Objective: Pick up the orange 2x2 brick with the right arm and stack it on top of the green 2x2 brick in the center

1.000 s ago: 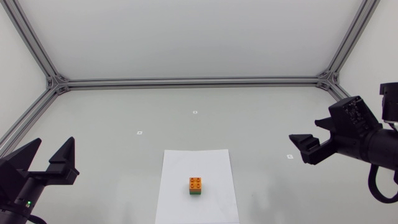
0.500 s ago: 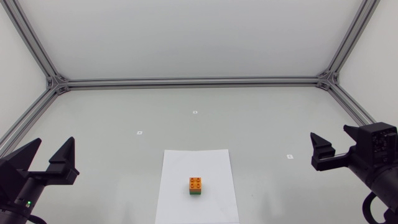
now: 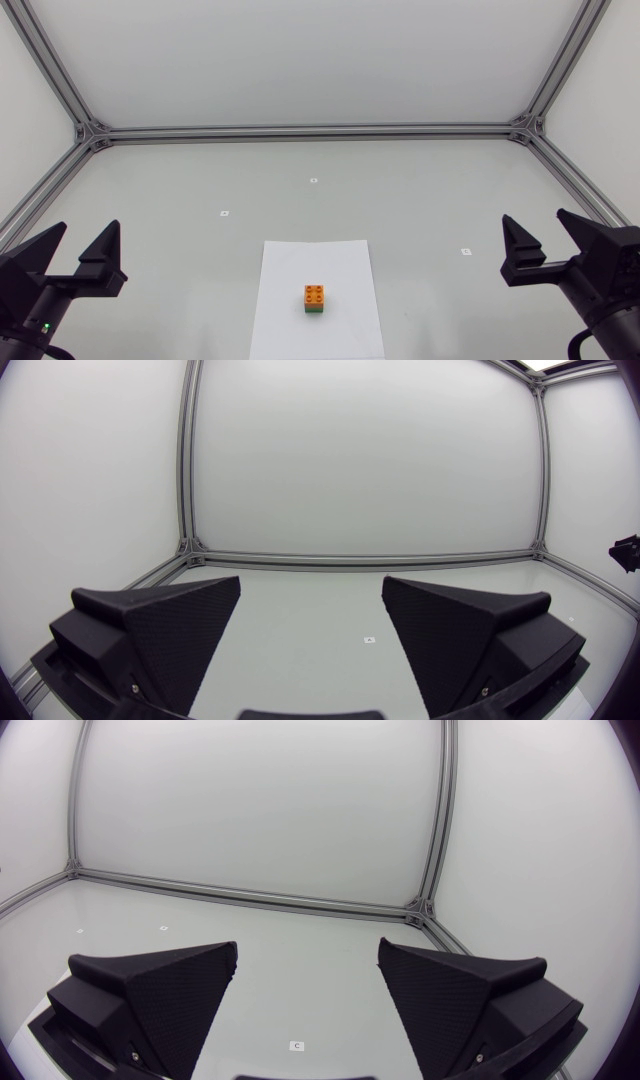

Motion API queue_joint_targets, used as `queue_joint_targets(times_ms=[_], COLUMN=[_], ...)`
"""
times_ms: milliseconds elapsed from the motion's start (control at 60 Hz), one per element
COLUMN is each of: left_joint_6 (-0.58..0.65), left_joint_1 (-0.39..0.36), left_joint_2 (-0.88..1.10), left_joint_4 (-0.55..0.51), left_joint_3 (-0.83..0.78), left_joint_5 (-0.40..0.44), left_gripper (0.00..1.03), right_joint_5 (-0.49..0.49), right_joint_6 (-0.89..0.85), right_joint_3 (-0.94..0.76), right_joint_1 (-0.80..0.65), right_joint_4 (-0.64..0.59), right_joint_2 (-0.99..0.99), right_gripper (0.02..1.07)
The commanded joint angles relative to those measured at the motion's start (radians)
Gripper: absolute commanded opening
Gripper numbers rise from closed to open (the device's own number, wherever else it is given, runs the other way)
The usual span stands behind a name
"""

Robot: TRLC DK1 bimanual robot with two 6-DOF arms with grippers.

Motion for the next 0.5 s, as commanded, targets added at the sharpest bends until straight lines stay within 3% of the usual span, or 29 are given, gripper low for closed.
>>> queue_joint_targets(times_ms=[0, 200, 483], left_joint_6=[0.013, 0.013, 0.013], left_joint_1=[0.003, 0.003, 0.003], left_joint_2=[-0.008, -0.008, -0.008], left_joint_4=[-0.014, -0.014, -0.014], left_joint_3=[-0.041, -0.041, -0.041], left_joint_5=[0.004, 0.004, 0.004], left_gripper=[0.99, 0.99, 0.99], right_joint_5=[0.007, 0.010, 0.010], right_joint_6=[0.048, 0.106, 0.106], right_joint_3=[-0.040, -0.096, -0.096], right_joint_1=[0.013, 0.031, 0.031], right_joint_4=[0.015, 0.026, 0.026], right_joint_2=[-0.046, -0.159, -0.159], right_gripper=[1.02, 1.02, 1.02])
